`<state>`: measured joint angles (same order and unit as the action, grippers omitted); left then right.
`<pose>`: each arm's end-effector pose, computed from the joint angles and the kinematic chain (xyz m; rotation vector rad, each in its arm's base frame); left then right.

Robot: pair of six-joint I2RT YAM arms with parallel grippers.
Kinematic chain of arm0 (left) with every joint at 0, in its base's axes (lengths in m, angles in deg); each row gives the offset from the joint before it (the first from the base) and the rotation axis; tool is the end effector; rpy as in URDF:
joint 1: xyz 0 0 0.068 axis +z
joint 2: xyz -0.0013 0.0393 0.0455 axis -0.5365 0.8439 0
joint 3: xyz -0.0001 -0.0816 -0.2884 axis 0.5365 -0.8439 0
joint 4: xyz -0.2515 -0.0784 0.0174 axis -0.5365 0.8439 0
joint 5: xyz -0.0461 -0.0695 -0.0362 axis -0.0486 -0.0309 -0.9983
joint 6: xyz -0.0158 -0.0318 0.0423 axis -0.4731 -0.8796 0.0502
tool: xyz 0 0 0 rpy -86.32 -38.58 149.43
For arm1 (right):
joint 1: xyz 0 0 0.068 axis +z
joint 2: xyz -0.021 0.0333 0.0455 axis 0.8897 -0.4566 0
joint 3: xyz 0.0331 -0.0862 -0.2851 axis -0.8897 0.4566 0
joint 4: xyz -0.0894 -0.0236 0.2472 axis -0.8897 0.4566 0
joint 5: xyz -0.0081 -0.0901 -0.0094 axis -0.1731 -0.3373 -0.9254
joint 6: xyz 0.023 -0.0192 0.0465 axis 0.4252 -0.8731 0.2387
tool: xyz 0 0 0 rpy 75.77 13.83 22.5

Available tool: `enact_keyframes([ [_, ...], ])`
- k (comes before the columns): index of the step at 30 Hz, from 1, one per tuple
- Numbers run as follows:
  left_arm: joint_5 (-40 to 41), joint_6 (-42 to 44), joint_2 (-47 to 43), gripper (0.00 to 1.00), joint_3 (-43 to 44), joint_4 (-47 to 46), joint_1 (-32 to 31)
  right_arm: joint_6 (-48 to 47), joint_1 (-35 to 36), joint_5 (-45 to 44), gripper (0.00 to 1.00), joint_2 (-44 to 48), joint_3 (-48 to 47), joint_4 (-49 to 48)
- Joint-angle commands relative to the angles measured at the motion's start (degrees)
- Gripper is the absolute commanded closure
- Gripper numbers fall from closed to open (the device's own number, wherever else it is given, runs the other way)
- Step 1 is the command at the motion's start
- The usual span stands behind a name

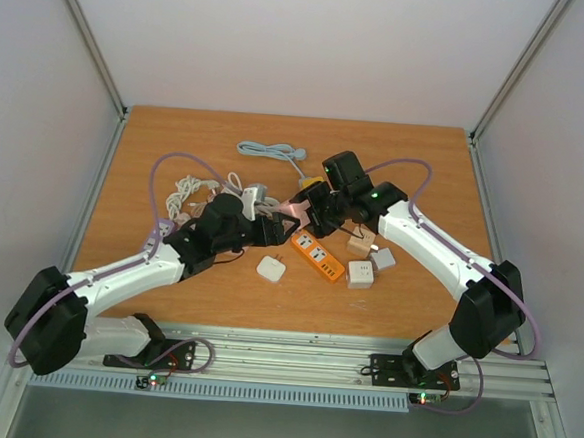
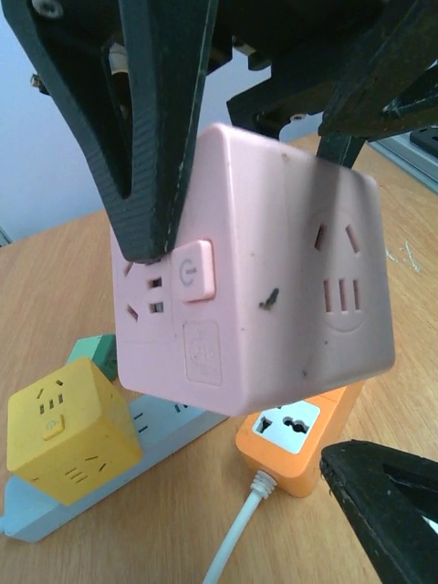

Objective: Insert the plug

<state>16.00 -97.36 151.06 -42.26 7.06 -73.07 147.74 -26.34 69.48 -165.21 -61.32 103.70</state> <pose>0.1943 -0.1782 0.2672 0.0932 2.1735 -1.1433 0.2601 0.2072 0.3216 0.4235 2.6976 1.0417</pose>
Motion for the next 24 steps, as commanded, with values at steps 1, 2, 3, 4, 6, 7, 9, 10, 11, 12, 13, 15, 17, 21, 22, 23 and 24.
enact_keyframes([
  [1, 1.3, -0.5, 1.5, 0.11, 1.7, -5.3, -0.3, 1.5, 0.6, 0.6, 0.41, 0.0, -2.6, -1.8],
  [2, 0.6, -0.8, 1.9, 0.11, 1.7, -6.3, -0.3, 1.6, 0.6, 0.8, 0.41, 0.0, -2.5, -2.0],
  [3, 0.0, -1.0, 2.2, 0.11, 1.6, -7.1, -0.3, 1.6, 0.7, 1.2, 0.41, -0.1, -2.3, -2.4],
  [4, -0.4, -1.1, 2.6, 0.11, 1.7, -7.7, -0.3, 1.8, 0.7, 1.7, 0.41, -0.1, -2.2, -2.8],
  [6, -0.3, -1.3, 3.0, 0.11, 1.7, -8.7, -0.3, 1.9, 0.9, 2.7, 0.41, -0.4, -2.0, -3.6],
  [7, -0.3, -1.2, 3.2, 0.11, 1.7, -9.2, -0.3, 1.9, 1.0, 3.0, 0.41, -0.5, -2.0, -3.8],
  [9, -0.2, -1.1, 3.5, 0.13, 1.9, -9.9, -0.3, 1.9, 1.0, 3.5, 0.41, -0.5, -1.9, -3.9],
  [10, -0.1, -0.8, 3.6, 0.15, 2.0, -9.9, -0.3, 1.9, 1.1, 3.5, 0.4, -0.3, -1.8, -3.9],
  [11, -0.1, -0.6, 3.7, 0.17, 2.1, -9.9, -0.3, 1.8, 1.1, 3.4, 0.4, -0.1, -1.7, -3.9],
  [12, -0.2, -0.2, 3.8, 0.21, 2.0, -9.9, -0.3, 1.7, 1.1, 3.3, 0.4, 0.1, -1.6, -3.9],
  [13, -0.1, 0.2, 3.9, 0.26, 2.1, -9.7, -0.3, 1.4, 1.1, 3.1, 0.39, 0.2, -1.5, -3.8],
  [15, -0.2, 2.2, 3.9, 0.39, 2.1, -9.5, -0.3, 0.0, 1.0, 2.7, 0.37, 0.6, -1.6, -3.0],
  [17, -0.9, 5.4, 3.5, 0.48, 1.8, -9.9, -0.3, -2.9, 1.1, 2.2, 0.32, 0.8, -2.0, -1.9],
  [21, -4.9, 13.8, 2.0, 0.62, 0.3, -13.4, -0.3, -16.9, 0.9, 1.2, 0.13, 0.6, -5.8, 2.5],
  [22, -5.8, 16.4, 1.6, 0.63, 0.0, -14.2, -0.3, -20.5, 0.8, 0.4, 0.08, 0.7, -6.7, 3.8],
  [23, -6.6, 18.1, 1.2, 0.64, 0.0, -14.7, -0.3, -24.6, 0.9, 0.1, 0.05, 0.9, -7.2, 4.4],
  [24, -7.3, 21.1, 0.7, 0.65, 0.0, -14.7, -0.3, -28.4, 0.9, -1.0, 0.03, 1.4, -7.9, 5.7],
])
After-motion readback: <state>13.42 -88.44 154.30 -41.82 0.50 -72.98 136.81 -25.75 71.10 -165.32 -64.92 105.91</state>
